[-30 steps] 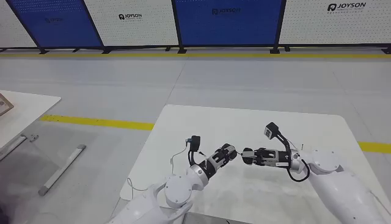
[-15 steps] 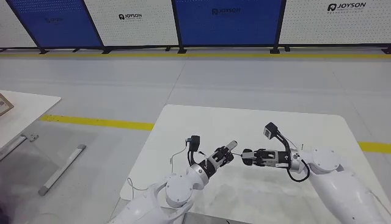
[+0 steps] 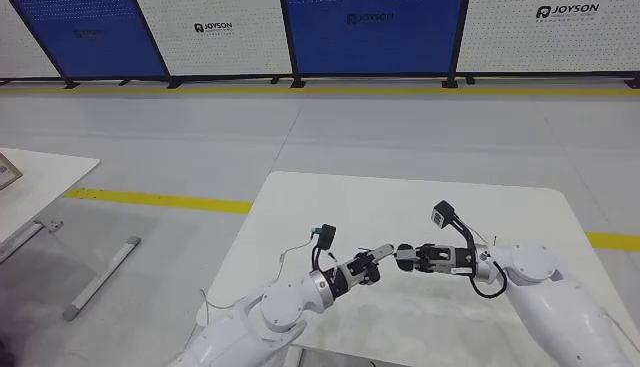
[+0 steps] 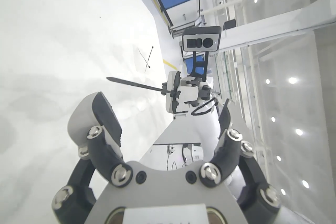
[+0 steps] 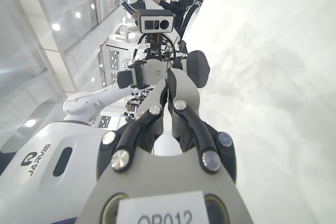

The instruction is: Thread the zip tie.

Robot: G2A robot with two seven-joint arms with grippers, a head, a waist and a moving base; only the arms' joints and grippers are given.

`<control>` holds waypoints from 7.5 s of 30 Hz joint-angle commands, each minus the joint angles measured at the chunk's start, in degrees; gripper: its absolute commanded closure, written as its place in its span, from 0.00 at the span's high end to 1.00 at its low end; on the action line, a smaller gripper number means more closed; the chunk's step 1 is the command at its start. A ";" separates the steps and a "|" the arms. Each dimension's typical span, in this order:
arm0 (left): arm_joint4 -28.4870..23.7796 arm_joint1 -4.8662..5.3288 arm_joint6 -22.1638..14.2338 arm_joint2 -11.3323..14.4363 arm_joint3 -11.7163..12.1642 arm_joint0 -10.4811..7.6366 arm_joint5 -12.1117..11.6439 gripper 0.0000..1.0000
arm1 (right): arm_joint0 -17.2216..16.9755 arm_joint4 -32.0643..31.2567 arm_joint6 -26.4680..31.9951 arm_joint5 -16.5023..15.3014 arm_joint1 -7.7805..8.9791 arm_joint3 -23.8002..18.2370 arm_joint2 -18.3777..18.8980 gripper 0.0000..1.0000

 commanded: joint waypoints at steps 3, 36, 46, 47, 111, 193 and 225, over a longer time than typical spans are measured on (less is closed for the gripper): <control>0.00 -0.02 0.89 0.01 -0.05 0.03 0.55 1.00 | 0.00 0.00 0.00 0.00 0.00 0.00 0.00 0.00; 3.57 -0.87 2.97 -1.49 1.49 1.68 -1.91 0.32 | -2.12 -1.42 -1.91 1.80 0.60 -3.47 1.51 0.00; 2.25 -1.19 0.59 -2.33 2.18 1.93 -2.96 0.18 | -2.12 -1.42 -1.91 1.80 0.60 -3.47 1.51 0.00; 2.07 -1.23 0.25 -2.34 2.35 1.82 -3.03 0.17 | -2.12 -1.42 -1.91 1.80 0.60 -3.47 1.51 0.00; 2.94 -3.16 -2.91 -5.08 2.07 2.74 -1.47 0.07 | -2.12 -1.42 -1.91 1.80 0.60 -3.47 1.51 0.00; -23.69 -0.99 -21.56 -28.28 -16.93 9.79 -3.82 0.00 | -9.16 -1.29 -6.66 0.91 3.80 -10.22 11.62 1.00; 1.68 -0.14 -25.44 -21.12 -8.97 8.09 6.89 0.00 | -9.16 -1.29 -6.66 0.91 3.80 -10.22 11.62 1.00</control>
